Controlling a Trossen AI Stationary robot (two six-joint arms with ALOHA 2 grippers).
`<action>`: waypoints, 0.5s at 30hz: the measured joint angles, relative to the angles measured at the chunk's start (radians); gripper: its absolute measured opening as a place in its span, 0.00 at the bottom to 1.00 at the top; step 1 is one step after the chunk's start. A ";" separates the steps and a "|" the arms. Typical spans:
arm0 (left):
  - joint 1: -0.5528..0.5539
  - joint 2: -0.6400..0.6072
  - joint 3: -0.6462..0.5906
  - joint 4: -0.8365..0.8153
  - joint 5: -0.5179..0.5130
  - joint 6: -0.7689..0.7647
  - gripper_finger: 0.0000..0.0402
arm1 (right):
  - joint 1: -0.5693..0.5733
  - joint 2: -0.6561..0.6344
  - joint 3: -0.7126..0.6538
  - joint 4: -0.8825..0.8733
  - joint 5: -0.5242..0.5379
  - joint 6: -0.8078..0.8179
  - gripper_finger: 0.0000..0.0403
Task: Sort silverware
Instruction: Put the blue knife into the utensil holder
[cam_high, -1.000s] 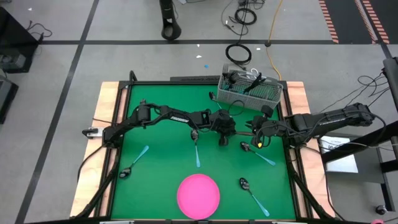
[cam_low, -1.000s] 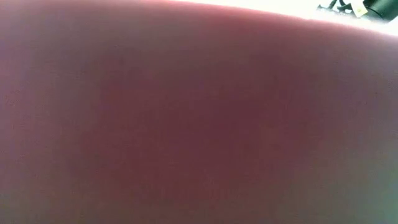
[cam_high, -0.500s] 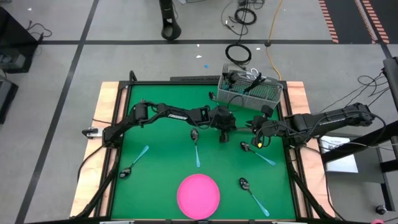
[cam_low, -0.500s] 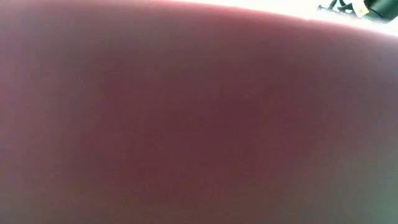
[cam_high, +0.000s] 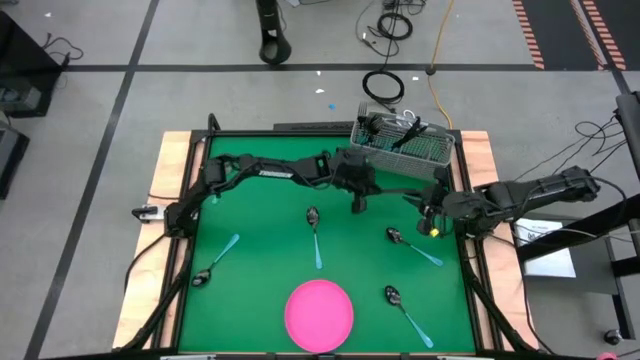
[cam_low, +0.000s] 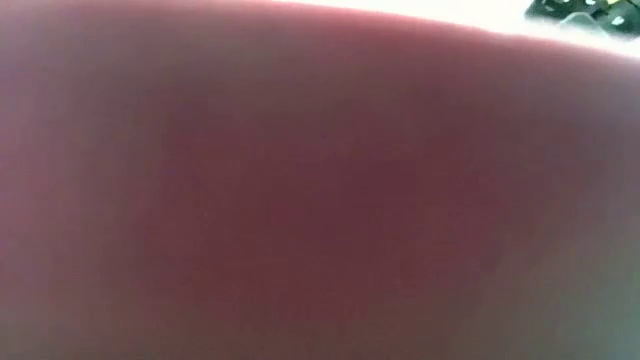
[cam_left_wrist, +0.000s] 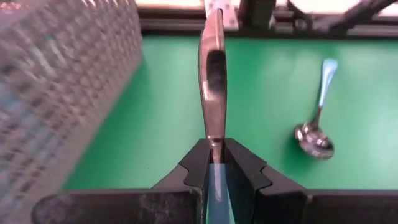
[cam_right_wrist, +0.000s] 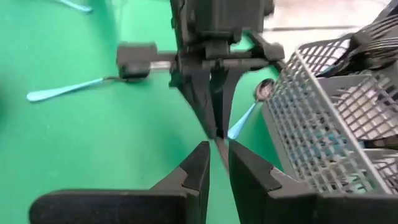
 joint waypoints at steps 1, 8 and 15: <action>0.007 -0.009 0.000 0.007 0.007 0.000 0.10 | 0.007 -0.025 -0.011 0.002 0.015 -0.001 0.12; 0.047 -0.056 0.000 0.003 0.025 -0.002 0.10 | 0.033 -0.188 -0.048 0.052 0.085 -0.011 0.12; 0.094 -0.135 0.000 0.003 0.077 -0.030 0.10 | 0.056 -0.226 -0.063 0.081 0.034 -0.037 0.12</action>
